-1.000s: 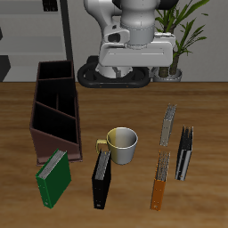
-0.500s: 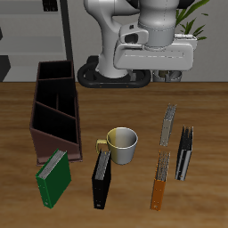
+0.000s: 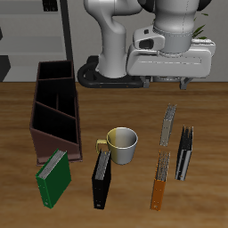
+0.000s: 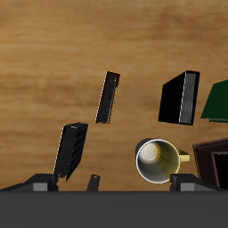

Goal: Place the orange book into the right desk caddy's back compartment

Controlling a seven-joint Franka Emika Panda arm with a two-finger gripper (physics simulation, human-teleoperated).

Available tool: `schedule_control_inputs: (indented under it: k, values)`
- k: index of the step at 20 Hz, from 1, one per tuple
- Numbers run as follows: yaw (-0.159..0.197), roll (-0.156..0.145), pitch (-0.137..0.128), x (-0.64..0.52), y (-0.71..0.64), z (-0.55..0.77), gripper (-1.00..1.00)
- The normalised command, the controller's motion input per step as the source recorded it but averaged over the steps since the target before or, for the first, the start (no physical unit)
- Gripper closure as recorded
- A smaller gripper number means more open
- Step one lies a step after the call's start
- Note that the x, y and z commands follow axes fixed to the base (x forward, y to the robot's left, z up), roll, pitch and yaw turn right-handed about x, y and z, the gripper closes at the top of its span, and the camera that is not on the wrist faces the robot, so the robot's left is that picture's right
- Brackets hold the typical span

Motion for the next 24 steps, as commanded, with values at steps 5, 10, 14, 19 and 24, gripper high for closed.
schedule_control_inputs:
  k: [5, 10, 14, 19, 24]
  values:
    - [-0.033, -0.019, -0.016, 0.29, -0.06, 0.04, -1.00]
    - [-0.015, 0.020, -0.010, 0.19, -0.01, 0.00, -1.00]
    - [0.002, 0.070, -0.017, 0.11, 0.12, -0.16, -1.00]
    - [-0.005, 0.015, -0.007, 0.11, 0.16, -0.19, -1.00]
    - [-0.001, 0.019, 0.014, 0.13, 0.05, -0.22, -1.00]
